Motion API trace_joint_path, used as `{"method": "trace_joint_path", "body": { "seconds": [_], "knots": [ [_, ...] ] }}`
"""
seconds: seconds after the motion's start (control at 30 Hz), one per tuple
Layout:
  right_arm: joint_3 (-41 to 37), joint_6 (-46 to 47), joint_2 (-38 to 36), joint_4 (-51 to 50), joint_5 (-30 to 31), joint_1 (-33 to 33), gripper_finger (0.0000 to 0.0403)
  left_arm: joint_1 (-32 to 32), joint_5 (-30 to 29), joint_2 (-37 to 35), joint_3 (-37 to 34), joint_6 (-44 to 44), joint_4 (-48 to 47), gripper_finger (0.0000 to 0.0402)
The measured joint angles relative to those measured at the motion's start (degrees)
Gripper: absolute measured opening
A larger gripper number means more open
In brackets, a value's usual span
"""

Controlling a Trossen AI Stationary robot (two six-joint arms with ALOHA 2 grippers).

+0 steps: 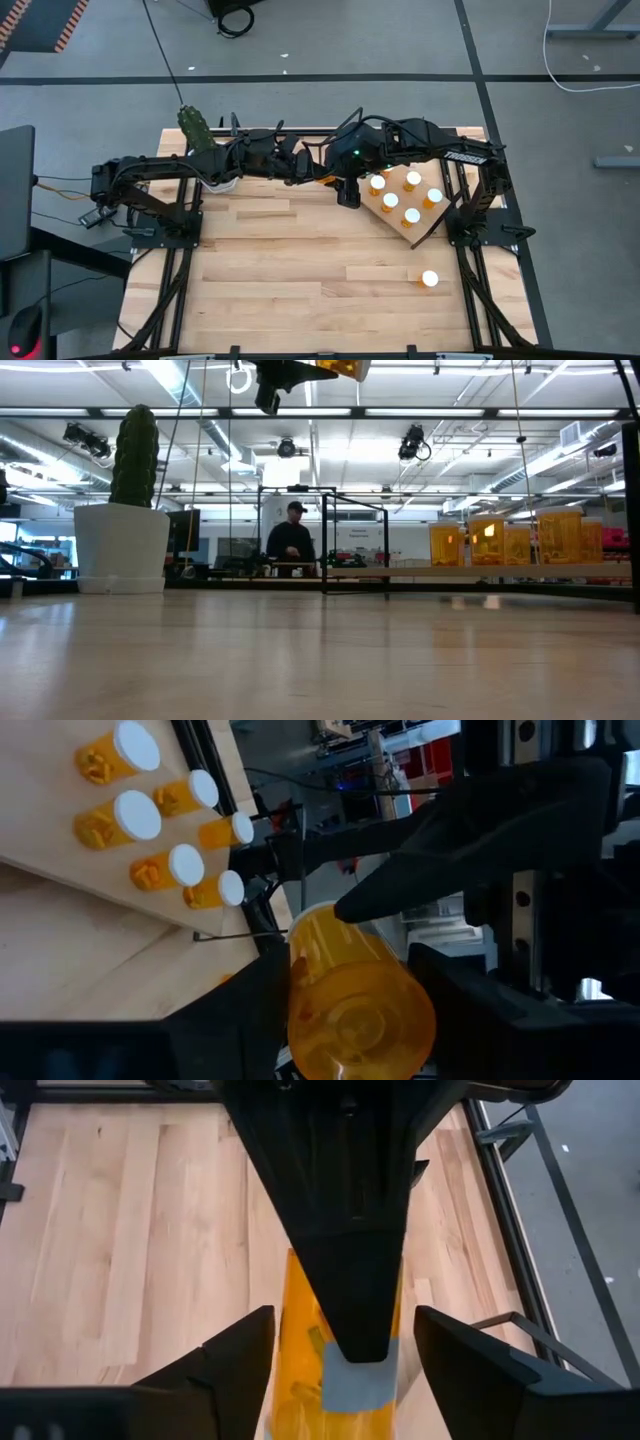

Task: Pick and place medicine bottles onto shelf by color
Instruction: Put the orange pill bottle to the left on the shelf

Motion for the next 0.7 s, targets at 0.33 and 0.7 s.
{"method": "trace_joint_path", "body": {
  "seconds": [0.33, 0.7],
  "knots": [
    [0.01, 2.08, -4.06, -3.09, 2.11, 0.00, 0.0265, 1.16, 0.22, 0.00, 0.00, -0.63, 0.53, 0.0196],
    [0.00, 5.31, -15.84, 3.55, 3.05, 0.11, 0.0265, 4.01, 4.65, -0.01, -0.02, -7.73, 19.68, 0.0198]
  ]
}}
